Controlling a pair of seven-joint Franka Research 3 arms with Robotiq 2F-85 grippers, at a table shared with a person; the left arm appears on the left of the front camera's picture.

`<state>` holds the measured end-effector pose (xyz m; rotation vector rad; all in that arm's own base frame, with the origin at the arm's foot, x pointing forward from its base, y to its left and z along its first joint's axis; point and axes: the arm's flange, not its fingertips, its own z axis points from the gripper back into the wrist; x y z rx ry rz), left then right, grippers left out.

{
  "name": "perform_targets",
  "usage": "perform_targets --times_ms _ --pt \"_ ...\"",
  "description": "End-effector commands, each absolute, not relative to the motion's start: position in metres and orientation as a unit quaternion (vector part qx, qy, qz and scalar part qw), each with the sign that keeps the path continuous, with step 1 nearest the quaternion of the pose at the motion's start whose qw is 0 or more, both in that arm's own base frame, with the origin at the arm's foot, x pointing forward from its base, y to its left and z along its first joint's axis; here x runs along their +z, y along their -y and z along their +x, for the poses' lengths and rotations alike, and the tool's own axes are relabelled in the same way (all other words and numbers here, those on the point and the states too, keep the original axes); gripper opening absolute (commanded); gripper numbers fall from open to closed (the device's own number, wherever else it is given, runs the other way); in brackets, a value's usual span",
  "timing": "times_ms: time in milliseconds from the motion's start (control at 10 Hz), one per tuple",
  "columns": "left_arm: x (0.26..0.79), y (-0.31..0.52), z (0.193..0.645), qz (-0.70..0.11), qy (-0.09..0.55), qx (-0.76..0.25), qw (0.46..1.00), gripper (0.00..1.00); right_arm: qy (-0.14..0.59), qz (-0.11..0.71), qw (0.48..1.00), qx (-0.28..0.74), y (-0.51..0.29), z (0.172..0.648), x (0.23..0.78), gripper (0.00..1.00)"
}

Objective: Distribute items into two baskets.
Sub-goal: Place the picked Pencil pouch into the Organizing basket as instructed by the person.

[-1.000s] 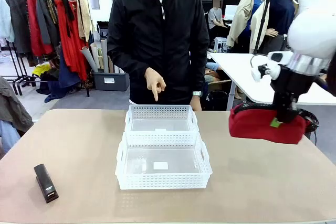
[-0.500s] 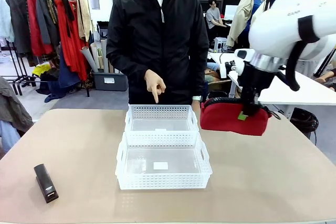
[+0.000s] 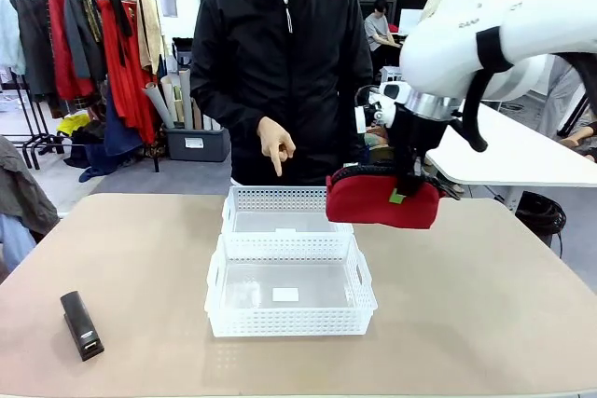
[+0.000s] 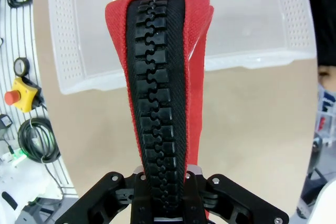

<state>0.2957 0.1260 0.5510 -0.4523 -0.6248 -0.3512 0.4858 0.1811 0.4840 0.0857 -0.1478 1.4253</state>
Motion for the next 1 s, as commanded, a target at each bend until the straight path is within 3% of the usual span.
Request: perform_targets --times_ms 0,900 --pt "0.551 -0.125 0.296 -0.225 0.307 -0.175 0.908 1.0 0.074 0.045 0.752 0.653 -0.203 0.504 0.484 0.0" --pt "0.551 -0.125 0.296 -0.225 0.307 -0.175 0.908 1.0 0.079 0.017 0.71 0.7 -0.308 0.563 0.456 0.0"
